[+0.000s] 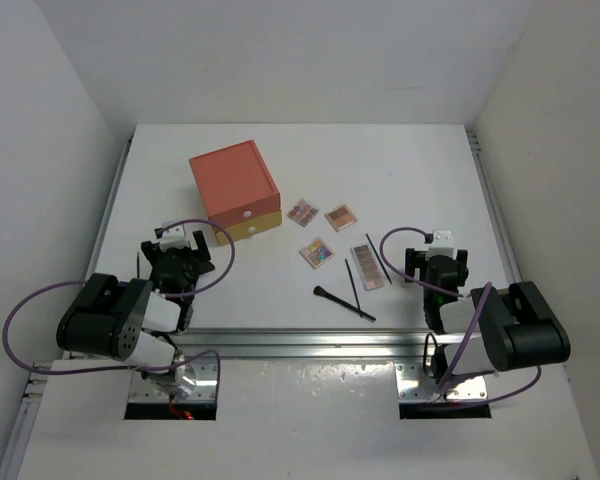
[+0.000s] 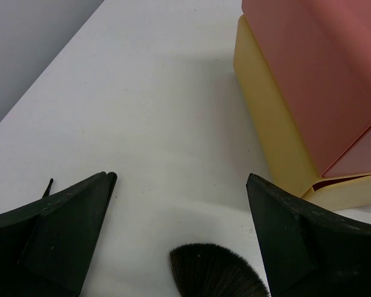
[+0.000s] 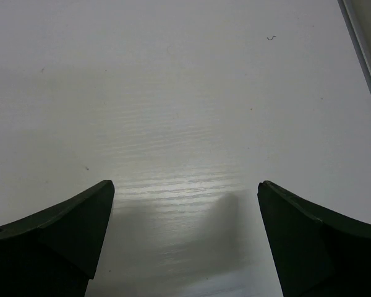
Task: Organize the makeup
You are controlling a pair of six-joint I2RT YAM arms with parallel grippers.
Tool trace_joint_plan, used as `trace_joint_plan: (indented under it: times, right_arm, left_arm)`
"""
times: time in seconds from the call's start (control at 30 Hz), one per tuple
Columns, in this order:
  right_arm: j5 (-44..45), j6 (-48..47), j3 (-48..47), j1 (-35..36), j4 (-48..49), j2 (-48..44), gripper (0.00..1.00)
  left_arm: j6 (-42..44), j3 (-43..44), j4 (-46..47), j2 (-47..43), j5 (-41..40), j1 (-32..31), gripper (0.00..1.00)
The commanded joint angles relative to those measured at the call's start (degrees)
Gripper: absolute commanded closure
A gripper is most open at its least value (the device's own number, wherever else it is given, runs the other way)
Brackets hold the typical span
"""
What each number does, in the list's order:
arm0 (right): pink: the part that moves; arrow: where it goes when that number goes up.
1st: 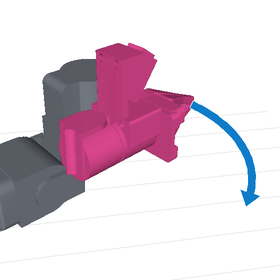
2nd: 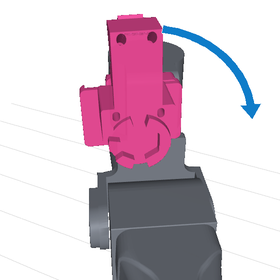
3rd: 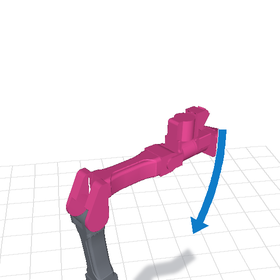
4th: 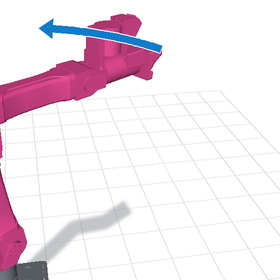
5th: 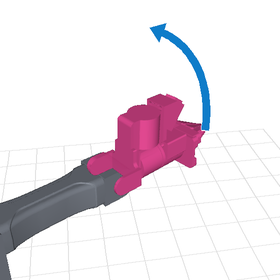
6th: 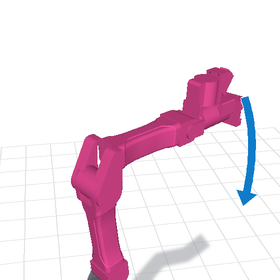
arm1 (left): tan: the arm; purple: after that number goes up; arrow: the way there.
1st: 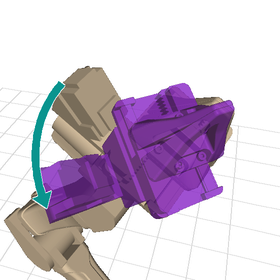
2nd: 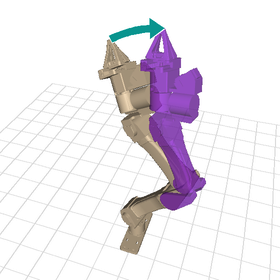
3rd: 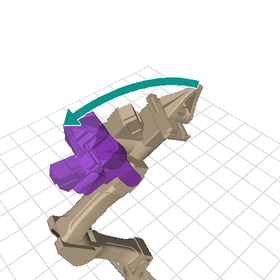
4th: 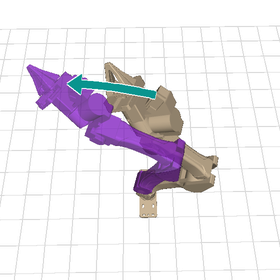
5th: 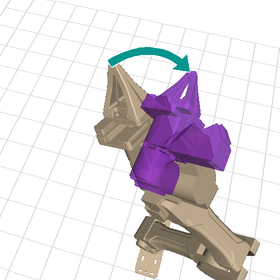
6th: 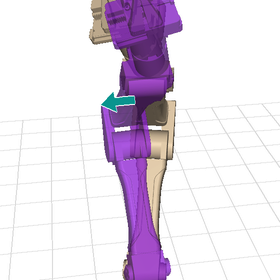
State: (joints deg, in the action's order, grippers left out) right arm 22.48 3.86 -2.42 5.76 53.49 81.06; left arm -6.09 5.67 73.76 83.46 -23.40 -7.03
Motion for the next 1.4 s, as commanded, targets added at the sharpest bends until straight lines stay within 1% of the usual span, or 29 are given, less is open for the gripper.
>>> trace_joint_plan:
  times: [0.0,0.1,0.2,0.23,0.27,0.3,0.33,0.37,0.4,0.43,0.47,0.5,0.53,0.6,0.63,0.7,0.73,0.8,0.83,0.87,0.9,0.93,1.0,1.03,1.1,1.17,1.27,1.3,1.37]
  right_arm:
    - [0.4,0.8,4.3,0.1,2.0,-0.1,0.0]
    - [0.8,0.6,4.4,0.3,2.7,-0.3,0.0]
    - [-1.3,-0.5,2.9,0.7,-3.1,-3.1,0.0]
    - [-1.1,-1.8,2.8,1.0,-4.6,-3.7,0.0]
    - [0.9,-3.3,-1.9,3.4,-8.0,-6.1,0.0]
    - [1.5,-3.3,-4.2,3.9,-21.2,-8.9,0.0]
    - [1.7,-3.4,-8.6,4.4,-25.5,-10.0,0.0]
    - [1.0,-3.3,-13.2,4.9,-29.1,-10.9,0.0]
    - [0.5,-5.2,-15.4,5.4,-37.7,-12.2,0.0]
    - [-0.6,-5.8,-19.9,6.6,-39.9,-12.2,0.0]
    - [-0.8,-10.5,-25.4,7.6,-42.1,-11.8,0.0]
    - [1.7,-13.0,-31.4,10.1,-50.2,-10.6,0.0]
    - [3.9,-19.4,-34.4,13.2,-52.2,-9.6,0.0]
    - [8.5,-23.4,-44.1,17.9,-54.8,-4.5,0.0]
    - [16.2,-26.3,-46.7,19.2,-55.0,-2.1,0.0]
    - [21.8,-28.1,-56.6,22.4,-55.9,3.1,0.0]
    - [23.6,-28.3,-59.4,23.1,-59.3,4.4,0.0]
    - [20.3,-27.2,-71.8,24.8,-64.5,7.0,0.0]
    - [15.1,-26.1,-75.3,26.3,-76.1,11.3,0.0]
    - [9.2,-24.4,-82.8,27.3,-79.5,12.7,0.04]
    - [6.5,-16.3,-89.3,27.9,-84.8,15.2,0.13]
    - [-5.0,-13.0,-92.0,28.1,-87.8,17.3,0.18]
    - [-11.3,0.3,-95.1,28.3,-86.2,18.8,0.31]
    - [-21.2,2.7,-94.3,28.4,-81.2,19.0,0.34]
    - [-25.4,10.9,-88.1,29.1,-71.3,19.7,0.37]
    - [-25.0,14.2,-86.3,32.5,-64.2,22.7,0.37]
    - [-19.9,19.3,-89.1,35.8,-64.1,28.3,0.38]
    - [-20.0,23.8,-89.2,36.4,-63.3,29.0,0.4]
    - [-22.0,25.9,-86.5,37.3,-57.8,30.7,0.42]
  left_arm:
    - [-1.0,0.3,2.6,-0.6,-0.2,0.5,0.0]
    - [-1.0,0.3,2.6,-0.6,-0.2,0.5,0.0]
    - [-1.0,0.3,3.5,-0.6,0.6,0.5,0.0]
    - [0.2,1.2,1.0,-3.5,1.3,0.5,0.0]
    - [0.2,2.5,-4.4,-6.9,2.0,0.5,0.0]
    - [2.1,8.4,-23.7,-10.7,4.9,0.5,0.0]
    - [4.9,12.3,-33.6,-14.0,9.9,1.4,0.0]
    - [8.3,15.6,-40.9,-17.9,17.9,2.3,0.0]
    - [6.9,18.6,-45.6,-19.9,17.9,2.3,0.0]
    - [4.4,19.2,-50.9,-22.4,16.0,2.3,0.0]
    - [3.0,19.2,-52.4,-25.4,16.0,2.8,0.0]
    - [4.9,19.2,-53.3,-31.8,18.8,2.8,0.0]
    - [7.1,19.2,-54.8,-35.0,21.4,2.8,0.0]
    - [10.1,19.2,-54.8,-42.8,25.1,2.8,0.0]
    - [10.9,19.2,-54.8,-44.4,25.8,2.8,0.0]
    - [12.2,20.6,-54.8,-45.3,28.2,2.8,0.0]
    - [12.8,23.5,-54.8,-43.2,28.2,2.8,0.0]
    - [11.1,28.4,-59.0,-38.1,28.2,2.8,0.0]
    - [10.2,35.0,-61.3,-34.6,27.1,2.8,0.0]
    - [9.7,38.9,-67.2,-30.9,27.1,2.8,0.0]
    - [9.1,42.5,-70.2,-23.2,28.1,2.8,0.0]
    - [8.0,50.0,-76.4,-19.4,29.0,4.0,0.0]
    - [7.5,56.1,-80.7,-10.2,36.8,5.8,0.04]
    - [7.5,59.7,-81.5,-8.2,39.5,7.6,0.07]
    - [7.0,60.6,-79.0,-4.5,42.0,8.2,0.09]
    - [8.4,61.1,-76.2,-2.9,40.9,7.2,0.09]
    - [9.8,61.1,-73.9,-1.0,36.9,5.1,0.09]
    - [9.8,60.3,-73.2,-0.3,36.4,5.1,0.09]
    - [9.8,58.7,-71.9,0.3,35.4,4.4,0.09]
